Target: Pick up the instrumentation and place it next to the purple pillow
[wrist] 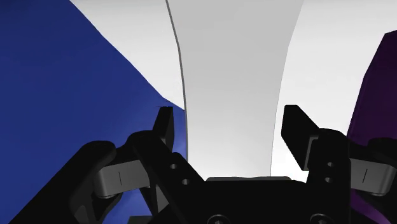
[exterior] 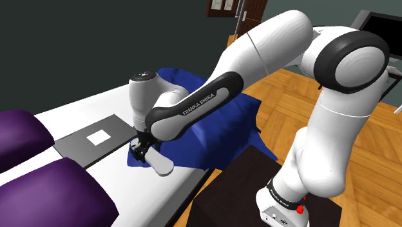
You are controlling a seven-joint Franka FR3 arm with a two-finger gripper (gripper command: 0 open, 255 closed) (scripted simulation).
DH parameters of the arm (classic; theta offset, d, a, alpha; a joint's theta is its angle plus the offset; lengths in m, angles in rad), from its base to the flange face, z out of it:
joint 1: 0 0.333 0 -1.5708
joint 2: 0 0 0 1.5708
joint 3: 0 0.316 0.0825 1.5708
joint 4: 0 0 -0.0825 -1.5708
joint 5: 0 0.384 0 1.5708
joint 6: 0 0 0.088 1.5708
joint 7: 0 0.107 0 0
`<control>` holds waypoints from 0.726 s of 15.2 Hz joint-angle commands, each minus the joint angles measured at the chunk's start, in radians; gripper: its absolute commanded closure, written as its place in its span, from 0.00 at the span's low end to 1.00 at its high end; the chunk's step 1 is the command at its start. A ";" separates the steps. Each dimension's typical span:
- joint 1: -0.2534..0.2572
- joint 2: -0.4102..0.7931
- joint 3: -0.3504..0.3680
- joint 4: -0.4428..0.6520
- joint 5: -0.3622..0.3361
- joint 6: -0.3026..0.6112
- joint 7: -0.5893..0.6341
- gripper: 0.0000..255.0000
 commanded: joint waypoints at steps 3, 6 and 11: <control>0.059 0.071 0.024 0.096 -0.026 -0.030 0.097 1.00; 0.096 0.125 0.034 0.159 -0.045 -0.043 0.151 1.00; 0.102 0.168 0.025 0.146 -0.063 0.012 0.163 1.00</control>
